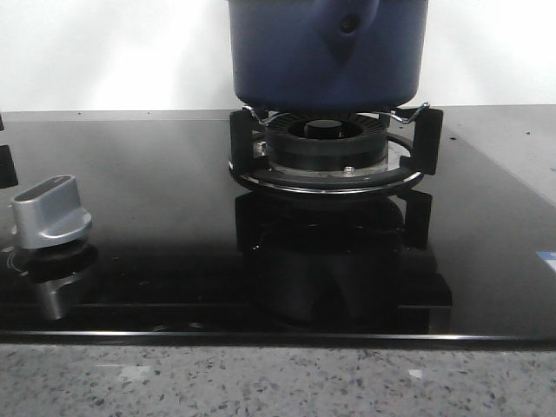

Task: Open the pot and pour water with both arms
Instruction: 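Tilt the bowl over the open pot with the right gripper to pour water, then lower the bowl onto the counter and open the right gripper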

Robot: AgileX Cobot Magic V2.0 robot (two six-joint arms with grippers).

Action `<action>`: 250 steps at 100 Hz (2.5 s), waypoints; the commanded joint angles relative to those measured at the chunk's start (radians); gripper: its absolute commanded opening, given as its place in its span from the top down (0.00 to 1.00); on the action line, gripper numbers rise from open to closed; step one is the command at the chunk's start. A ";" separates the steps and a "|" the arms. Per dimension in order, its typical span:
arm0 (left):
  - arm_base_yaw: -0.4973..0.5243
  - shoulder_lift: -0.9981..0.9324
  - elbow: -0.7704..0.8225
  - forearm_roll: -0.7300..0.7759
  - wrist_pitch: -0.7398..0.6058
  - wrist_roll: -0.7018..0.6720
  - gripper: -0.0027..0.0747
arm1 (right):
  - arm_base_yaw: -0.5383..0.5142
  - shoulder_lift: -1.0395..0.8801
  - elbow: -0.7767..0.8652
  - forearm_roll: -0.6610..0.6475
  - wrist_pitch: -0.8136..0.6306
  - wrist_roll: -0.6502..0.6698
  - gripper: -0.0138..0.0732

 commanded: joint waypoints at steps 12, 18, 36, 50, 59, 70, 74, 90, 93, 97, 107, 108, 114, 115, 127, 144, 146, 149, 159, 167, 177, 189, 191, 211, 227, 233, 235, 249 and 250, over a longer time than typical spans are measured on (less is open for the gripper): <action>0.003 -0.052 -0.034 -0.085 0.004 -0.011 0.57 | -0.005 -0.029 -0.024 0.013 -0.093 -0.006 0.90; 0.003 -0.052 -0.034 -0.085 0.004 -0.011 0.57 | -0.005 -0.029 -0.024 0.013 -0.093 -0.006 0.90; 0.003 -0.052 -0.034 -0.085 0.004 -0.011 0.57 | -0.005 -0.029 -0.024 0.013 -0.093 -0.006 0.90; 0.003 -0.052 -0.034 -0.085 0.004 -0.011 0.57 | -0.005 -0.029 -0.024 0.013 -0.093 -0.006 0.90; 0.003 -0.052 -0.034 -0.085 0.004 -0.011 0.57 | -0.005 -0.029 -0.024 0.013 -0.093 -0.006 0.90; 0.003 -0.052 -0.034 -0.085 0.004 -0.011 0.57 | -0.005 -0.033 -0.024 0.023 -0.062 -0.006 0.90; 0.003 -0.052 -0.034 -0.082 0.012 -0.009 0.57 | -0.005 -0.039 -0.024 0.034 -0.033 -0.006 0.90; -0.005 -0.052 -0.034 -0.070 0.019 -0.009 0.57 | -0.005 -0.100 -0.038 0.108 0.151 -0.006 0.90; -0.005 -0.052 -0.034 -0.077 0.022 -0.009 0.57 | -0.005 -0.120 -0.045 0.126 0.213 -0.006 0.90; -0.005 -0.052 -0.034 -0.079 0.030 -0.009 0.57 | -0.007 -0.146 -0.059 0.147 0.294 -0.006 0.90; -0.005 -0.052 -0.034 -0.079 0.049 -0.009 0.57 | -0.043 -0.206 -0.106 0.176 0.534 -0.006 0.90; -0.005 -0.052 -0.034 -0.079 0.053 -0.009 0.57 | -0.047 -0.210 -0.116 0.180 0.555 -0.006 0.90; -0.005 -0.052 -0.034 -0.083 0.073 -0.009 0.57 | -0.091 -0.240 -0.167 0.221 0.760 -0.006 0.90; -0.005 -0.052 -0.034 -0.086 0.078 -0.009 0.57 | -0.097 -0.243 -0.182 0.224 0.784 -0.006 0.90; -0.029 -0.052 -0.034 -0.102 0.090 -0.009 0.57 | -0.225 -0.258 -0.318 0.238 1.218 -0.006 0.90; -0.108 -0.052 -0.034 -0.104 0.045 0.001 0.57 | -0.431 -0.234 -0.447 0.238 1.669 0.019 0.90; -0.119 -0.052 -0.034 -0.104 0.035 0.009 0.57 | -0.453 -0.228 -0.450 0.238 1.691 0.019 0.90; -0.135 -0.052 -0.034 -0.104 0.023 0.025 0.57 | -0.480 -0.224 -0.452 0.238 1.744 0.019 0.90; -0.194 -0.052 -0.034 -0.104 -0.033 0.048 0.57 | -0.567 -0.178 -0.452 0.218 1.889 0.019 0.90; -0.234 -0.050 -0.034 -0.104 -0.071 0.048 0.57 | -0.630 -0.131 -0.452 0.204 1.992 0.019 0.90; -0.276 -0.048 -0.034 -0.104 -0.110 0.049 0.57 | -0.676 -0.073 -0.447 0.201 2.067 0.019 0.90; -0.319 -0.048 -0.034 -0.104 -0.140 0.055 0.57 | -0.697 -0.027 -0.417 0.190 2.072 0.019 0.90; -0.325 -0.048 -0.034 -0.104 -0.145 0.055 0.57 | -0.699 -0.025 -0.413 0.188 2.067 0.019 0.90; -0.365 -0.033 -0.034 -0.104 -0.156 0.071 0.57 | -0.701 -0.015 -0.340 0.179 1.995 0.019 0.90; -0.370 -0.012 -0.034 -0.109 -0.146 0.071 0.57 | -0.701 -0.015 -0.310 0.170 1.962 0.019 0.90; -0.370 -0.010 -0.034 -0.113 -0.146 0.071 0.57 | -0.701 -0.015 -0.303 0.170 1.951 0.019 0.89; -0.370 -0.010 -0.034 -0.115 -0.146 0.071 0.57 | -0.701 -0.015 -0.303 0.168 1.951 0.019 0.89; -0.370 -0.010 -0.034 -0.115 -0.146 0.071 0.57 | -0.701 -0.006 -0.303 0.167 1.955 0.019 0.89; -0.370 -0.010 -0.034 -0.115 -0.146 0.071 0.57 | -0.701 -0.006 -0.303 0.167 1.955 0.019 0.89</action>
